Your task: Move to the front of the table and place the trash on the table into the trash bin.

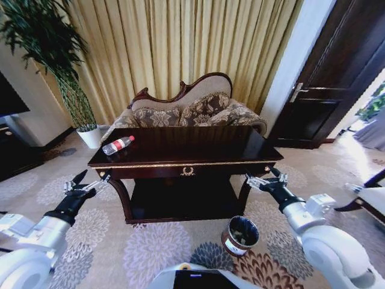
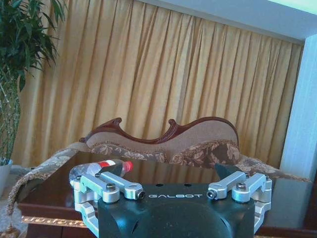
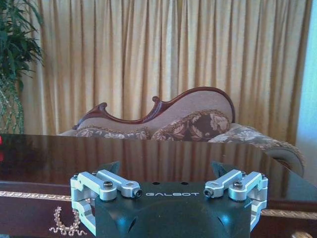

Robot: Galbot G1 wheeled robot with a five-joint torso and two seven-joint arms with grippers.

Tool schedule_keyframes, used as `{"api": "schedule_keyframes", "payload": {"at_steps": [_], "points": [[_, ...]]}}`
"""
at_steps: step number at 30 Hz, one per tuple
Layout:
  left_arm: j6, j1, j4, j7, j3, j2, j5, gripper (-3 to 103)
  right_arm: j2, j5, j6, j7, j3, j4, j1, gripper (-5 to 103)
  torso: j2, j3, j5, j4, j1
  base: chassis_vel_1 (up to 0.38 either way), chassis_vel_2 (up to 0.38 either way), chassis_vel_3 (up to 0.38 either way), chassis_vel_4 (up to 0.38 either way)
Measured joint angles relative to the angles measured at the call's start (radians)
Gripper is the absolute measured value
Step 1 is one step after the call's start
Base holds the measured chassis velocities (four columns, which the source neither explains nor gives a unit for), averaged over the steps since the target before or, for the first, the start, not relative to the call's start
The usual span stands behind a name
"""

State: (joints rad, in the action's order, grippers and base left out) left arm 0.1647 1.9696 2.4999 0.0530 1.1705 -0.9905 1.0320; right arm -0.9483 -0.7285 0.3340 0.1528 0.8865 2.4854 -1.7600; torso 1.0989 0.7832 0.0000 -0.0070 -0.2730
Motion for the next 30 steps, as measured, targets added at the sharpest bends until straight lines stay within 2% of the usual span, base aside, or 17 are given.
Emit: {"api": "schedule_keyframes", "payload": {"at_steps": [15, 30], "points": [[0.0, 0.006, 0.0, 0.002, 0.003, -0.015, -0.003, 100, 0.018, 0.0, 0.004, -0.013, -0.015, 0.017, -0.001, 100, 0.0, 0.0, 0.0, 0.0, 0.0, -0.141, 0.132, 0.146, -0.133], [0.005, 0.026, 0.0, 0.017, 0.011, -0.019, -0.008, 100, -0.012, 0.01, 0.006, -0.017, -0.053, 0.016, -0.001, 100, 0.0, 0.0, -0.0001, 0.0, 0.0, -0.117, 0.126, 0.129, -0.124]]}}
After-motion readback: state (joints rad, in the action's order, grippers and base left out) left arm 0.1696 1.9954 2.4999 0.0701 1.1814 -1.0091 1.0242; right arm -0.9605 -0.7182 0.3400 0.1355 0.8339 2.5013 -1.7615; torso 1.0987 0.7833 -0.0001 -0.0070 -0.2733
